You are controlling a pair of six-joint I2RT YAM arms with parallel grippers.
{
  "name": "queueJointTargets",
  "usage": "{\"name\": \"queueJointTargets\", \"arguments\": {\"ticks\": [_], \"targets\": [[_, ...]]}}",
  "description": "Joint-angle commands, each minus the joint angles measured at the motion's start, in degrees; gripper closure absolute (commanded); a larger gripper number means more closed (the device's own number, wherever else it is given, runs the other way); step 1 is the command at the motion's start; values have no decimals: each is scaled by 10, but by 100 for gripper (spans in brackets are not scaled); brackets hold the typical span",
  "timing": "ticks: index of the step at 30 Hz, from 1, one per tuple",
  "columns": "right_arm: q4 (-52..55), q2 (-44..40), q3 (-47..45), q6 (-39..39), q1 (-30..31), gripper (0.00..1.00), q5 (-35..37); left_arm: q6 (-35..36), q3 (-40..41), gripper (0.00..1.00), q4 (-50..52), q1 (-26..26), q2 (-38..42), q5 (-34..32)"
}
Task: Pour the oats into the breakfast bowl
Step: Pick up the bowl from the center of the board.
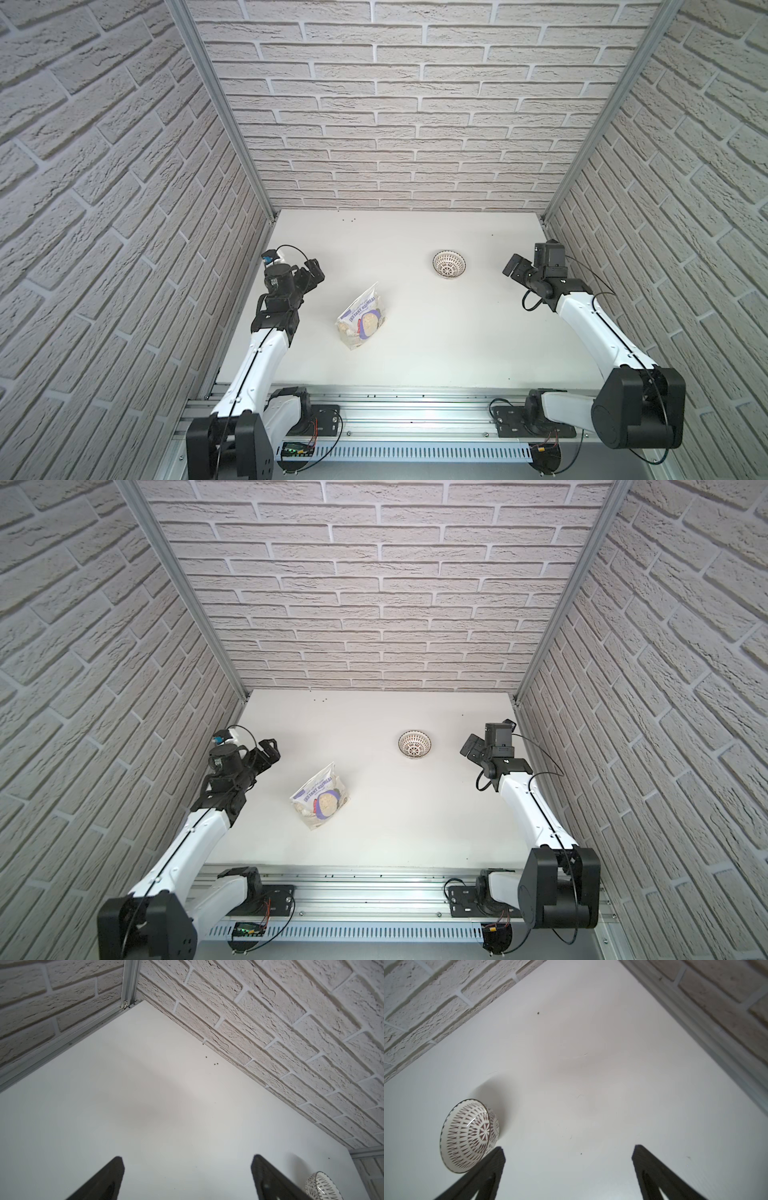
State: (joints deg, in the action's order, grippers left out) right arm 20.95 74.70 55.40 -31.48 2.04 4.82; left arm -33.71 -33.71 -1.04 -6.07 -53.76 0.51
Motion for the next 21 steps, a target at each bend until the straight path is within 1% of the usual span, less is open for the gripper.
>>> {"name": "queueJointTargets", "arguments": {"ticks": [1, 3, 5, 6, 8, 10, 13, 15, 19, 21], "targets": [[17, 70, 66, -7, 38, 2, -77, -46, 10, 2, 58, -2, 68, -22], [32, 124, 109, -2, 67, 6, -73, -69, 14, 2, 106, 1, 107, -45], [44, 177, 148, 1, 93, 10, -76, -85, 23, 2, 141, 2, 143, -50], [48, 205, 168, 4, 104, 13, -76, -88, 28, 2, 156, 3, 157, -52], [62, 255, 209, 4, 124, 20, -76, -100, 36, 2, 192, 5, 180, -66], [70, 294, 244, -4, 136, 25, -78, -116, 40, 2, 226, 5, 199, -80], [66, 329, 269, -21, 145, 27, -70, -130, 51, 2, 248, 5, 224, -77], [69, 345, 281, -26, 149, 29, -49, -141, 57, 2, 256, 5, 238, -76], [80, 375, 297, -40, 149, 38, -23, -151, 62, 2, 271, 6, 253, -66], [83, 383, 299, -48, 150, 40, -9, -157, 63, 2, 277, 6, 255, -65]]}}
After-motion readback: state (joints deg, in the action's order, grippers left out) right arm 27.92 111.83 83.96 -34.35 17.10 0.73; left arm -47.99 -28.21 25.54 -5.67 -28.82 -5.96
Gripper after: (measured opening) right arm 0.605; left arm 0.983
